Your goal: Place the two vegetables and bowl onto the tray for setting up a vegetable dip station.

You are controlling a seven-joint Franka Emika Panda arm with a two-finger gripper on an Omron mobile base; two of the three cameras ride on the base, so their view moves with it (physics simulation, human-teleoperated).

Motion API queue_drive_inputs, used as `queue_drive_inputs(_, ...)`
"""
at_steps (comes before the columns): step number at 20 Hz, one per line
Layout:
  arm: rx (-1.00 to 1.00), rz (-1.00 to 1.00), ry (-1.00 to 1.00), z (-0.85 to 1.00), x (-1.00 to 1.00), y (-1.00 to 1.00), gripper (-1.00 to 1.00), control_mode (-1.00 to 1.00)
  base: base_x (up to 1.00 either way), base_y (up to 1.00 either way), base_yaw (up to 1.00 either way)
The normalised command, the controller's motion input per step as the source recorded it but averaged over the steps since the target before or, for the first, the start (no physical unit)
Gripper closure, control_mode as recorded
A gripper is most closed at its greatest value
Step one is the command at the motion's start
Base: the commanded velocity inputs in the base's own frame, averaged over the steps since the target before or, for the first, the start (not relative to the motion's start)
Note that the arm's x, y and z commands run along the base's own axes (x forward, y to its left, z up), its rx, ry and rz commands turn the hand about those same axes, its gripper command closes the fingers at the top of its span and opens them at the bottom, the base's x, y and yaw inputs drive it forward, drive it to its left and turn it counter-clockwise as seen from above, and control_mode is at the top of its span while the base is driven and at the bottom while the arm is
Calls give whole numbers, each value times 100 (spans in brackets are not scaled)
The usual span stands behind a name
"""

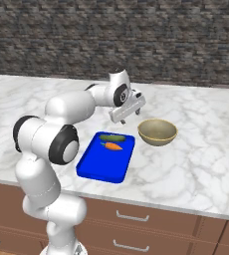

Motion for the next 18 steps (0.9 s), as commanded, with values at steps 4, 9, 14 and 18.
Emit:
queue_drive_inputs(4, 0, 0, 0, -25, 0, -5, -100, -100, 0, 0, 0)
queue_drive_inputs(9, 0, 0, 0, -27, 0, -4, -100, -100, 0, 0, 0)
queue_drive_inputs(14, 0, 1, -2, -30, 0, -10, -100, -100, 0, 0, 0)
queue_drive_inputs(18, 0, 2, 0, -16, 0, -18, -100, -100, 0, 0, 0)
